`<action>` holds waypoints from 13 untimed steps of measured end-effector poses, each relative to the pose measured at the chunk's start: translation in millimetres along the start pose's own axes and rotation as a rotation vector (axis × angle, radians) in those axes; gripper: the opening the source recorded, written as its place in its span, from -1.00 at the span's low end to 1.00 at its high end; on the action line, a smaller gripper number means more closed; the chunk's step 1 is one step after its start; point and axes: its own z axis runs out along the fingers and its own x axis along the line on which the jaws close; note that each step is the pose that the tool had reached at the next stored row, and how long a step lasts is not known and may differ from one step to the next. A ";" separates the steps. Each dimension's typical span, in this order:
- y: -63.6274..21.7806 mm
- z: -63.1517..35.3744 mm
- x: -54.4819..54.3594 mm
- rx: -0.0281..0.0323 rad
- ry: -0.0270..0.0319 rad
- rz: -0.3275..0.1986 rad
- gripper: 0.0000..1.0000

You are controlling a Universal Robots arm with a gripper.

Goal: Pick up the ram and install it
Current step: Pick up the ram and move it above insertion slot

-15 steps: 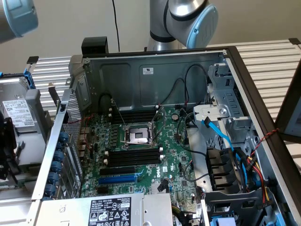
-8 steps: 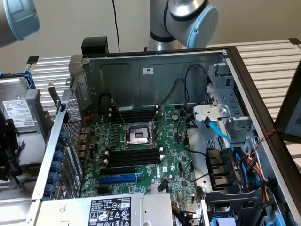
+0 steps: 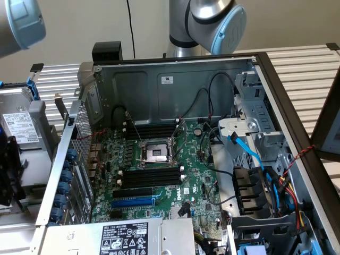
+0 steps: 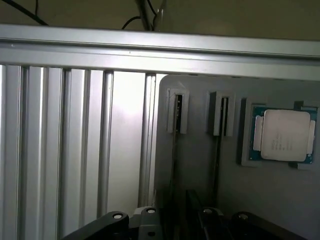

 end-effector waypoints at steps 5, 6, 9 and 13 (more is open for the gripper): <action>0.1 2.1 0.0 -0.0034 -0.0030 0.000 -0.36; 0.1 2.4 0.0 -0.0033 -0.0050 0.000 -0.36; 0.0 2.6 -0.1 -0.0028 -0.0108 0.001 -0.36; 0.0 2.6 0.0 -0.0029 -0.0109 0.001 -0.36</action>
